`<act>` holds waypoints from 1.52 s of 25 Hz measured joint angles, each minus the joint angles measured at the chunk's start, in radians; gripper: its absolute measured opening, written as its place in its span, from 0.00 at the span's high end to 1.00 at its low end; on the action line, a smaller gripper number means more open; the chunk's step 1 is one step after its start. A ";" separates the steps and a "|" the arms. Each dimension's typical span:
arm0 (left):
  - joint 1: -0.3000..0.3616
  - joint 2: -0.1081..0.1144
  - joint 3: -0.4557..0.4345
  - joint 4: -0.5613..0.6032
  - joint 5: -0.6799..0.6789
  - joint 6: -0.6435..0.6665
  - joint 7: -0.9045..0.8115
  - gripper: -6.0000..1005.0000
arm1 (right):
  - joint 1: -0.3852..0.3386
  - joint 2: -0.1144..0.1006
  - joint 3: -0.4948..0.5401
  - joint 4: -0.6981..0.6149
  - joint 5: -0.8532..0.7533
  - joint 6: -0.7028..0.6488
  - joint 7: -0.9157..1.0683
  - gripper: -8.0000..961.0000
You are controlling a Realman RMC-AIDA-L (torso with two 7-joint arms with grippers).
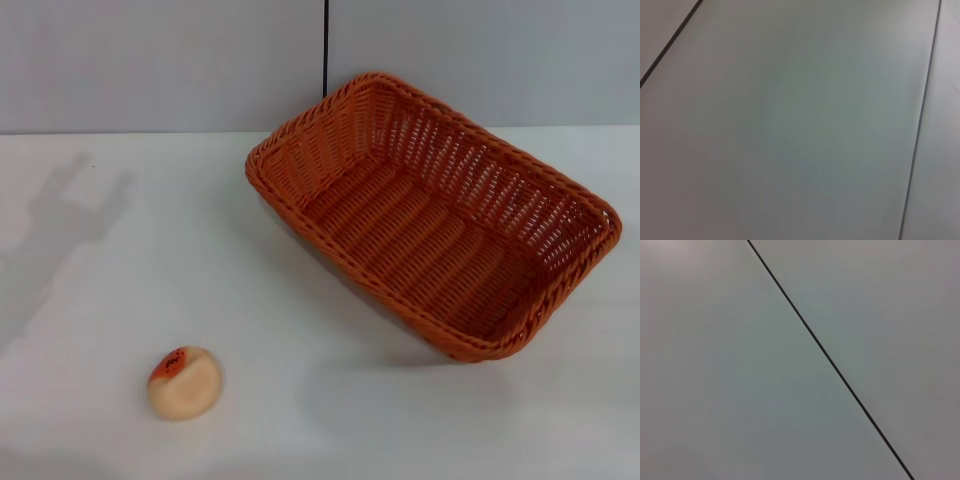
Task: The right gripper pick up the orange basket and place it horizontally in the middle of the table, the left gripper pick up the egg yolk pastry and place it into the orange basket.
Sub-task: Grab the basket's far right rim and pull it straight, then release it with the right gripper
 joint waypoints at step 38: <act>-0.015 0.004 0.009 -0.013 0.006 0.047 -0.093 0.20 | 0.120 -0.217 -0.181 -0.638 -0.610 -0.127 0.859 0.39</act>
